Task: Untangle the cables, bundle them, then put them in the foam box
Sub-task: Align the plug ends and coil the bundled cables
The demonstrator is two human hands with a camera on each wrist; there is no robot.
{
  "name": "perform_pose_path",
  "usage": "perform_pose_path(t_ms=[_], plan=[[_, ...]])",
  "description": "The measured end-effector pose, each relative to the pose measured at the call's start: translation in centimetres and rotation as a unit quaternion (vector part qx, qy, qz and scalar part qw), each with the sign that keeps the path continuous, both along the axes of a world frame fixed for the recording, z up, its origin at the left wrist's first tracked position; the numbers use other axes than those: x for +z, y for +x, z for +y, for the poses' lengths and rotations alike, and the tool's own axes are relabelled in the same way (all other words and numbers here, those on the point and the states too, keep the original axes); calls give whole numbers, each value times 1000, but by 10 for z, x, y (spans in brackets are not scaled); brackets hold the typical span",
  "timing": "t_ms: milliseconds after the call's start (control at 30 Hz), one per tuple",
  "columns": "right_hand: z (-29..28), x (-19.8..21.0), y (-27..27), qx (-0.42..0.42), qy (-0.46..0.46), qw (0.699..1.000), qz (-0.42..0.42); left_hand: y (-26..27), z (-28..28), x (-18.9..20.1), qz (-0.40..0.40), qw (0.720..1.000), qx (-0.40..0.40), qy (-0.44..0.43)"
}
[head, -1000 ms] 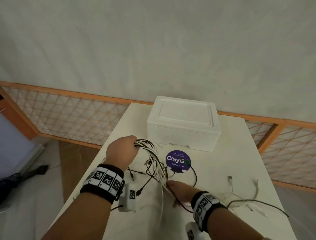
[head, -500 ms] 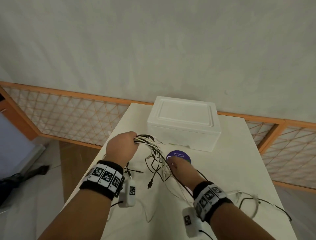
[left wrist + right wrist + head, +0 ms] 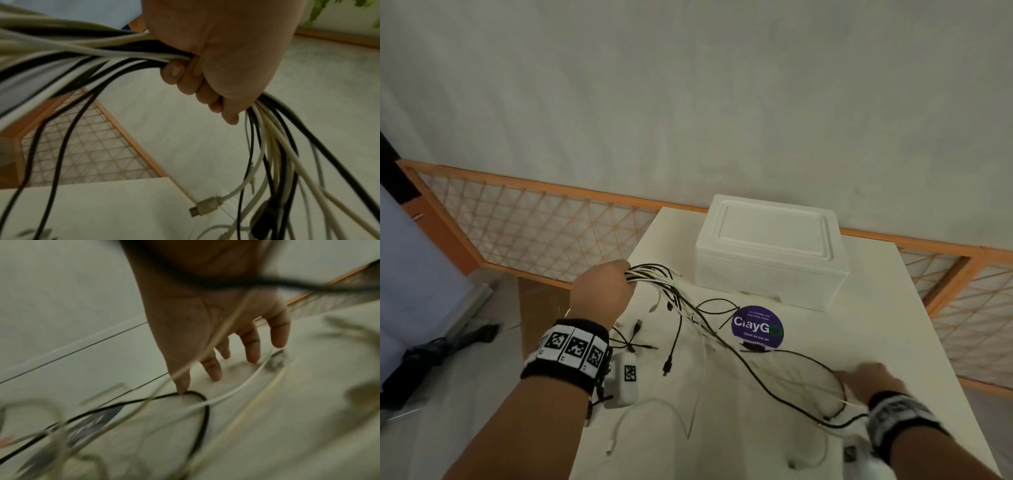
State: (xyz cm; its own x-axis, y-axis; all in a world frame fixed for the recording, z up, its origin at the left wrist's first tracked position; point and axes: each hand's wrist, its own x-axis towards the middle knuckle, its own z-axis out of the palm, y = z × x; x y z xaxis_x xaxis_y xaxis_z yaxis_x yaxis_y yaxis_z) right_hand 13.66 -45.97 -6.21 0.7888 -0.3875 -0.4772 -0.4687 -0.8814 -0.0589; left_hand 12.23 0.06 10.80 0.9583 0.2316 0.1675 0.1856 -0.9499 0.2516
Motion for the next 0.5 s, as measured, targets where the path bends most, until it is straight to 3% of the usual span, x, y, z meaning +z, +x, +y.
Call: perform_pose_path(t_ms=[67,133,200,267,300,400,500], plan=[[2,27,5,-20,3,998,-55,0,-6,-6,19,1000,-13,4],[40,60,13,-8,73,980,-185,0,-15,-12,30,999,-28,9],[99,90,17,30,255,913,-318,0,-28,-15,34,998,-44,19],[162,120,9,109,428,843,-307,-1,-42,-14,33,997,-59,27],[190,129,4,163,456,832,-269,-1,-47,-12,31,997,-68,31],[242,129,-7,291,390,852,-191,-3,-55,-9,15,995,-88,43],[239,102,-8,312,312,886,-141,-6,-46,-10,14,996,-75,52]])
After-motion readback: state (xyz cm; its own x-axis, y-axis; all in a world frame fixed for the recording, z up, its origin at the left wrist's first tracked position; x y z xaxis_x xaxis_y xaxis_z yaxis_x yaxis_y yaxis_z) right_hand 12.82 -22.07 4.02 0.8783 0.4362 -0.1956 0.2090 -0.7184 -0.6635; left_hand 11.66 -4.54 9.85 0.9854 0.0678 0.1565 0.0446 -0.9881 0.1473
